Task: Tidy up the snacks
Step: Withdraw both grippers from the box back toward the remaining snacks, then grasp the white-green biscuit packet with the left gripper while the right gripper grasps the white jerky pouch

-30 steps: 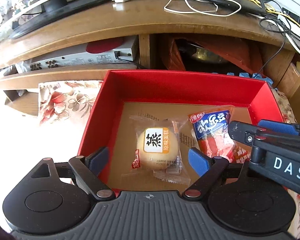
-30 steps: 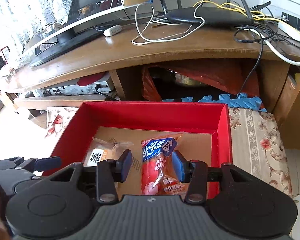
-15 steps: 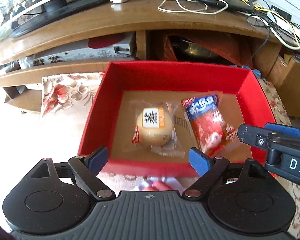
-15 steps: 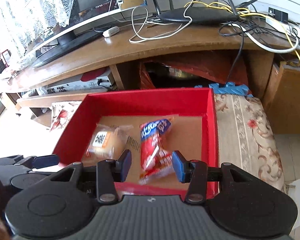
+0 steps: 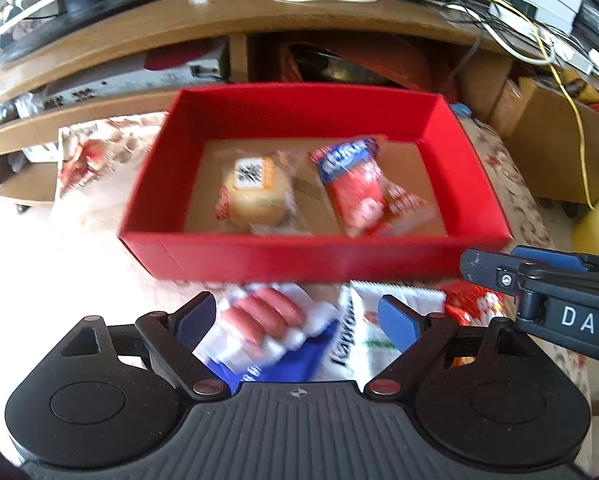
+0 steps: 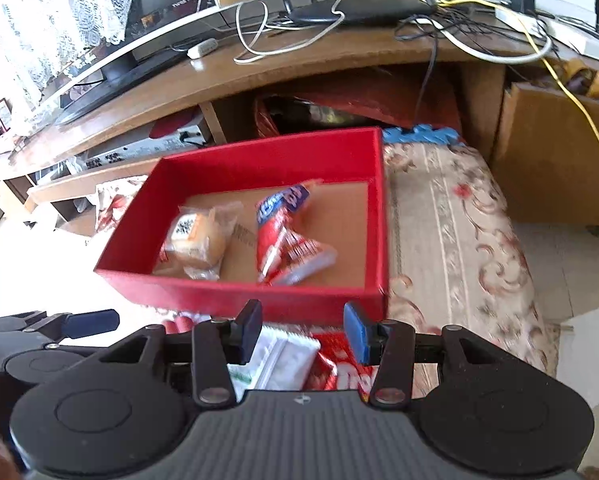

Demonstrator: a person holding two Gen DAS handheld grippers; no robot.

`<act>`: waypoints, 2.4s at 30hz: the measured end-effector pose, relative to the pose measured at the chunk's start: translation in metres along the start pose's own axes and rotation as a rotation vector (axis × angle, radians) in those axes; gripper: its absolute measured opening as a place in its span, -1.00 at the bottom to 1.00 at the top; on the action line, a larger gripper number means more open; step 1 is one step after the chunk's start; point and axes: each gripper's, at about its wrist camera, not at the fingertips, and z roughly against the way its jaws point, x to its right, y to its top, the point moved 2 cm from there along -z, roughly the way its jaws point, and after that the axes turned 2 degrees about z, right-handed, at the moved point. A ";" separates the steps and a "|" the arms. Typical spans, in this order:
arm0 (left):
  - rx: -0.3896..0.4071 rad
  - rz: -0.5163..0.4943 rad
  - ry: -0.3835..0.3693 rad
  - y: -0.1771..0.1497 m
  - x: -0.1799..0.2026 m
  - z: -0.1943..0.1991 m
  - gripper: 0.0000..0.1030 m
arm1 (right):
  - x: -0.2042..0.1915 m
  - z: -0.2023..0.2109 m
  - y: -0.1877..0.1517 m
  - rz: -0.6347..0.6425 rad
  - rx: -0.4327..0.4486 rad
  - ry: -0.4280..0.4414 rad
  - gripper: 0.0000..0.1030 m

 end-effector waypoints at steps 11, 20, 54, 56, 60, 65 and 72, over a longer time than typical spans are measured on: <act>-0.055 -0.093 -0.033 -0.024 0.031 -0.008 0.78 | 0.024 0.017 -0.027 -0.043 -0.028 -0.027 -0.16; -0.118 -0.112 -0.027 -0.033 0.047 -0.031 0.83 | 0.023 0.024 -0.038 -0.038 -0.042 -0.012 -0.16; -0.103 -0.127 0.009 -0.038 0.034 -0.027 0.69 | -0.053 0.003 -0.162 0.341 -0.302 0.086 0.54; -0.106 -0.126 0.008 -0.038 0.033 -0.027 0.69 | -0.055 0.001 -0.164 0.350 -0.313 0.099 0.70; -0.111 -0.127 0.008 -0.038 0.033 -0.028 0.72 | -0.059 -0.007 -0.164 0.320 -0.359 0.134 0.98; -0.117 -0.093 0.001 -0.037 0.027 -0.027 0.74 | -0.057 0.000 -0.161 0.353 -0.324 0.068 0.48; -0.108 -0.094 -0.003 -0.036 0.030 -0.023 0.42 | -0.051 0.018 -0.162 0.352 -0.285 0.038 0.03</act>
